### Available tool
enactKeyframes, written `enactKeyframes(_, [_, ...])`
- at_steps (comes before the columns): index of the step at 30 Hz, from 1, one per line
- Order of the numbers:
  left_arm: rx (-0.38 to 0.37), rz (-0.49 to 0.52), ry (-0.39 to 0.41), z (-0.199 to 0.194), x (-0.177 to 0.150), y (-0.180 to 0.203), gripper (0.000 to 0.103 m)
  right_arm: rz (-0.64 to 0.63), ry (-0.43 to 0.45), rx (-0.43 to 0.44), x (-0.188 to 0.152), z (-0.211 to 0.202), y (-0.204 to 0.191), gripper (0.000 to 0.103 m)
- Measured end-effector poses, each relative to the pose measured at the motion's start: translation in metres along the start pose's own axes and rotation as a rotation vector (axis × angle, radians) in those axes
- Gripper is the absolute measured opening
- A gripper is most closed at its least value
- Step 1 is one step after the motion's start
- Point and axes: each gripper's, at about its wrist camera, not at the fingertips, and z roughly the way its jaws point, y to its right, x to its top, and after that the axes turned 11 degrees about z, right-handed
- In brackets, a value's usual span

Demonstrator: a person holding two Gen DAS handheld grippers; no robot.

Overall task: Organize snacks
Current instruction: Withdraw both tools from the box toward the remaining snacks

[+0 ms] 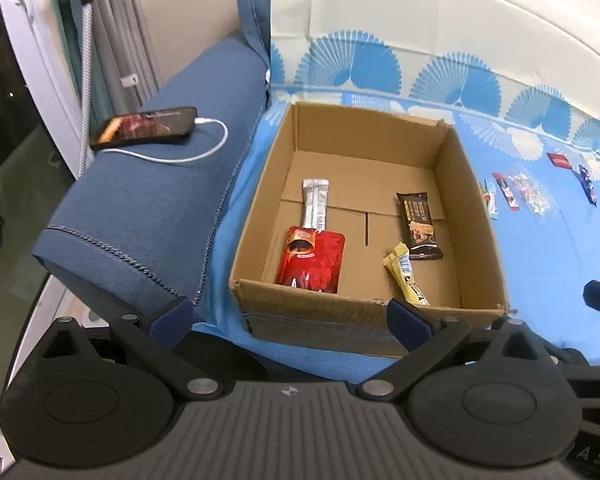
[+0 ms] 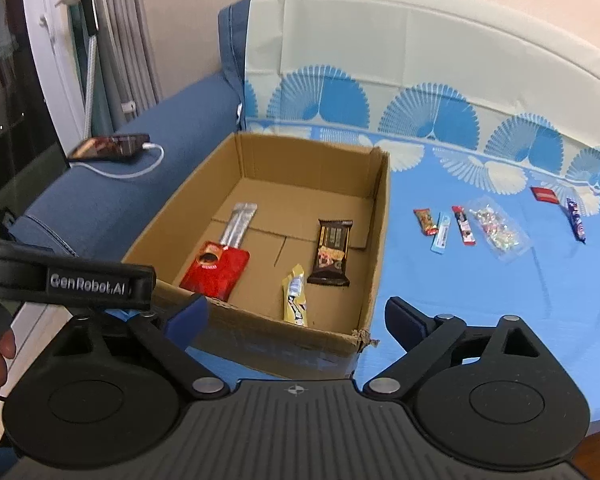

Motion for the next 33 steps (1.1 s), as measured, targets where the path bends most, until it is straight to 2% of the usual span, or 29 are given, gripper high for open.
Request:
enactKeyframes(5, [-0.001, -0.011, 0.016, -0.017, -0.009, -0.003, 0.103, -0.013, 0.037, 0.01, -0.008, -0.02, -0.002, 0.099])
enactKeyframes(11, [0.012, -0.006, 0.074, -0.041, -0.017, 0.0, 0.103, 0.007, 0.083, 0.018, -0.013, -0.041, 0.0, 0.103])
enactKeyframes(19, [0.011, -0.003, 0.126, -0.063, -0.025, 0.002, 0.103, -0.009, 0.159, 0.011, -0.023, -0.071, -0.001, 0.103])
enactKeyframes(33, [0.02, 0.015, 0.154, -0.073, -0.031, 0.006, 0.103, -0.034, 0.197, 0.017, -0.03, -0.084, -0.008, 0.103])
